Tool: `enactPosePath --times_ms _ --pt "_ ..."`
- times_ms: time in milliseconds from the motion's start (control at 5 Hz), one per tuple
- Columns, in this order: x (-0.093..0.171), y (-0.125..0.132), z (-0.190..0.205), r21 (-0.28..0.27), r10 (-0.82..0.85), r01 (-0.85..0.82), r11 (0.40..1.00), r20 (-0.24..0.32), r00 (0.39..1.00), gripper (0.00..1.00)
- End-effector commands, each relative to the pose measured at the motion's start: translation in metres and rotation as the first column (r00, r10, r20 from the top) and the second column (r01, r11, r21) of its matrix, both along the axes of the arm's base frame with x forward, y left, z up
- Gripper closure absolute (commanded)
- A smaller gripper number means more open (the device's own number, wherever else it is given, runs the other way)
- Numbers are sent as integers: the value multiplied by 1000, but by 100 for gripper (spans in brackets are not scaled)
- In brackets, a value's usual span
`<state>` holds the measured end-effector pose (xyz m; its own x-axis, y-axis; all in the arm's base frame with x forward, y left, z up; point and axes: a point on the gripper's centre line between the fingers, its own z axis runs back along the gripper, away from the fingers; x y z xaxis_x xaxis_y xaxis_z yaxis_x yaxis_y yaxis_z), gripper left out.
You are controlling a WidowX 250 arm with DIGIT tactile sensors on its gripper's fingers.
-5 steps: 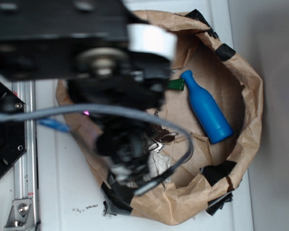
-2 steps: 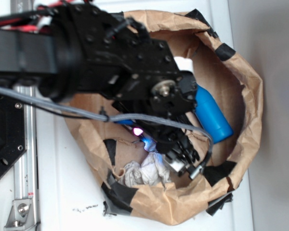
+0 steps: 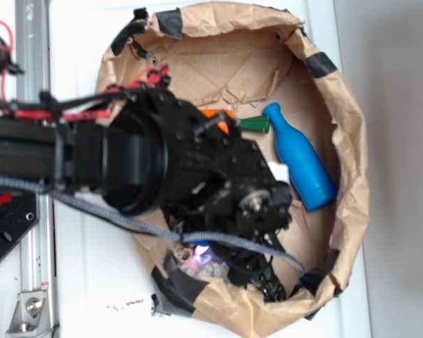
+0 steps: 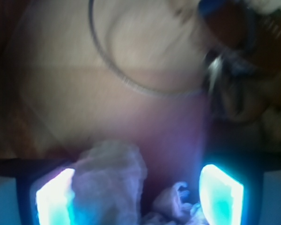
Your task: Grab the white paper.
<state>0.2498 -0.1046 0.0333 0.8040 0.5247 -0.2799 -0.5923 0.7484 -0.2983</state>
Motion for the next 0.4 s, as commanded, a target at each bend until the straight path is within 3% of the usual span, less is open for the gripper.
enactPosePath --times_ms 0,200 --pt "-24 -10 2 59 -129 129 990 -1 992 100" --pt "-12 20 41 146 -185 170 975 96 978 100"
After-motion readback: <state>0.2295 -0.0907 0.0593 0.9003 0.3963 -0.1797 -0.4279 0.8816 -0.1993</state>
